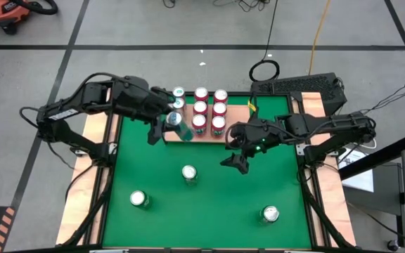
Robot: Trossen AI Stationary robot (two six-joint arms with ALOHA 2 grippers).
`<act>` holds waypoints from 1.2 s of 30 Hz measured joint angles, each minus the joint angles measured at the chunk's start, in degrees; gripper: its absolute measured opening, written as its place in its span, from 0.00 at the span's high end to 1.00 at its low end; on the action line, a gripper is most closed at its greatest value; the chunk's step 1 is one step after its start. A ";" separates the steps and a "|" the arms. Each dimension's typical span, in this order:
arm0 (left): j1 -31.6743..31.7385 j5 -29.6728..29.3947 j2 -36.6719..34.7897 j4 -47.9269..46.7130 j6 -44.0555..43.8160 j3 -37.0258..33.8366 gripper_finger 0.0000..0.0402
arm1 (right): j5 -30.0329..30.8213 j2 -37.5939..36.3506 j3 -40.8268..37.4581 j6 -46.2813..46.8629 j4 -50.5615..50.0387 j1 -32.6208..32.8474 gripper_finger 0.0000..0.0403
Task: Place canned beverage on shelf
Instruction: Put the blue soda can on the shelf aligned with the other blue soda cans
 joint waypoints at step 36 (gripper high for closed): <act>17.43 10.84 -1.49 12.00 25.28 -29.39 0.44 | 0.03 0.04 0.00 4.78 2.73 4.80 0.14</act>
